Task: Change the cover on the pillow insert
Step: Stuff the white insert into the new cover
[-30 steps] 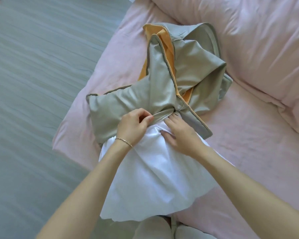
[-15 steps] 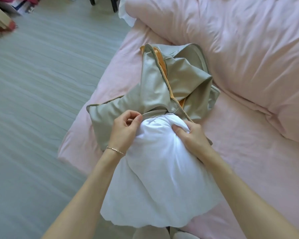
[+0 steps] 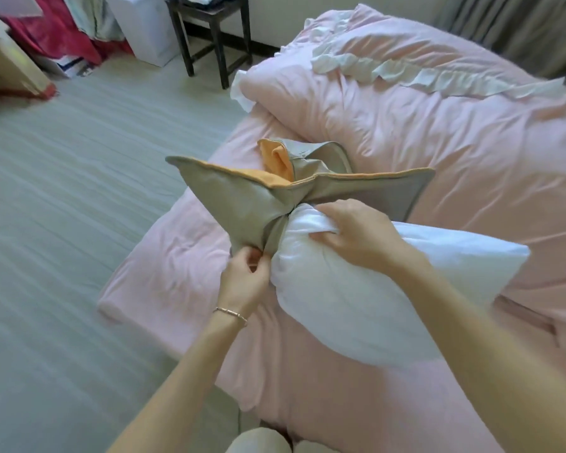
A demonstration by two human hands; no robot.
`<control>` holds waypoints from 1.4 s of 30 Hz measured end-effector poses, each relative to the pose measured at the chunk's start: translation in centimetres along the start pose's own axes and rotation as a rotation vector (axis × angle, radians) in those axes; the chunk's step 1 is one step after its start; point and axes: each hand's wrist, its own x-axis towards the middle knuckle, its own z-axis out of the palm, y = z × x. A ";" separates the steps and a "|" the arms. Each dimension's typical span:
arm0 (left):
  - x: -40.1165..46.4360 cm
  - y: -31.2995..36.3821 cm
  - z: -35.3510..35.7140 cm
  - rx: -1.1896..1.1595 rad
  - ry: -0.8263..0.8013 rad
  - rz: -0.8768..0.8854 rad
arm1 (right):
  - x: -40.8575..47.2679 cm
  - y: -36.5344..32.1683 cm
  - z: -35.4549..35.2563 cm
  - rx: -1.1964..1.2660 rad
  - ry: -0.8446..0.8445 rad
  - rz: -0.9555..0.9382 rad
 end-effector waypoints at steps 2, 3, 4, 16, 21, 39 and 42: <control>-1.0 -1.5 0.2 0.154 0.143 0.044 | -0.4 -0.2 3.7 -0.066 -0.097 0.012; -1.5 -1.9 0.2 0.163 0.229 0.109 | -0.8 -0.4 5.2 -0.101 -0.111 0.006; -1.7 -2.0 0.0 0.153 0.286 0.192 | -1.1 -0.6 6.3 -0.129 -0.081 -0.017; 5.3 0.1 -0.9 0.383 0.026 0.239 | -4.6 -2.0 9.1 0.030 -0.049 -0.196; 5.5 -0.7 -2.6 -0.438 0.042 -0.305 | -3.1 -1.7 11.9 0.038 -0.153 -0.263; 3.8 -4.5 -3.4 -0.403 0.254 -0.310 | -4.0 -4.5 9.6 0.117 -0.038 -0.274; 3.1 -4.5 -2.4 0.354 0.466 0.153 | -4.3 -2.6 7.4 0.048 -0.242 -0.172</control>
